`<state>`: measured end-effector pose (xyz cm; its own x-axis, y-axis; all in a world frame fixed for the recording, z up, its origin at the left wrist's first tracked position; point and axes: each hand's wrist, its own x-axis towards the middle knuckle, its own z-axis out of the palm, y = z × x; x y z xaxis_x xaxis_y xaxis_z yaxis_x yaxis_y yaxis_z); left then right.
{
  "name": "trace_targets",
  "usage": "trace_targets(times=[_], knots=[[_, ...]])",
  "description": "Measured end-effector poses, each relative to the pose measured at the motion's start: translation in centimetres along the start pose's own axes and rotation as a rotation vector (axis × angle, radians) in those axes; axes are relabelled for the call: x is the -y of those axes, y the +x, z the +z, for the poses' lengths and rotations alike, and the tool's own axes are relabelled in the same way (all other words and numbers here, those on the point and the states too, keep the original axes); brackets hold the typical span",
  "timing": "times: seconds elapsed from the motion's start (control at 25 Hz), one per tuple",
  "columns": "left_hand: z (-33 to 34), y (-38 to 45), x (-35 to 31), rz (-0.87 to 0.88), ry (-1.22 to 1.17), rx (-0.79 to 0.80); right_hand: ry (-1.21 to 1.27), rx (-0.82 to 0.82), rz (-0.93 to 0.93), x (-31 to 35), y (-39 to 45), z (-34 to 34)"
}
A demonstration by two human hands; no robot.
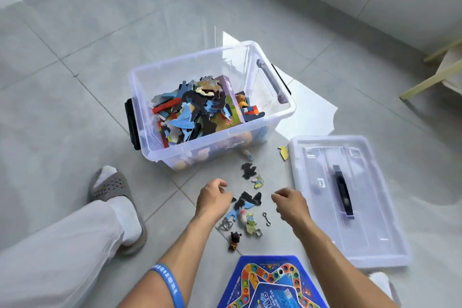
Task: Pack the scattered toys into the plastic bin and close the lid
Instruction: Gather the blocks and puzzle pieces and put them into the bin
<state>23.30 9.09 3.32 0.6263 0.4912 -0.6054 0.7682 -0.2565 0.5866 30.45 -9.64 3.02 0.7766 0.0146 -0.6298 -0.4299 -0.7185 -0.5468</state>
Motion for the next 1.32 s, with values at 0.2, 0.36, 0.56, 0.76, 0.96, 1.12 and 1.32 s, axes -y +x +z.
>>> trace_targets(times=[0.2, 0.36, 0.56, 0.76, 0.96, 1.12, 1.32], knots=[[3.7, 8.5, -4.8, 0.281, 0.419, 0.075, -0.282, -0.069, -0.22, 0.1, 5.1, 2.9], [7.0, 12.6, -5.6, 0.53, 0.76, 0.194, -0.37, -0.176, -0.283, -0.1, 7.4, 5.8], [7.6, 13.5, -4.4, 0.473, 0.821, 0.134, -0.499, -0.19, -0.322, -0.1, 8.3, 7.5], [7.7, 12.4, -3.4, 0.395, 0.685, 0.09, -0.211, -0.068, -0.198, -0.4, 10.0, 6.6], [8.5, 12.0, -2.6, 0.34, 0.478, 0.03, 0.031, -0.33, -0.256, 0.8, 13.1, 3.8], [8.5, 11.4, -1.8, 0.092, 0.171, 0.157, -0.193, -0.312, -0.292, 3.0, 17.3, 0.2], [7.3, 9.4, -0.3, -0.26, -0.564, 0.134, -0.384, -0.324, -0.342, 1.6, 16.4, 2.1]])
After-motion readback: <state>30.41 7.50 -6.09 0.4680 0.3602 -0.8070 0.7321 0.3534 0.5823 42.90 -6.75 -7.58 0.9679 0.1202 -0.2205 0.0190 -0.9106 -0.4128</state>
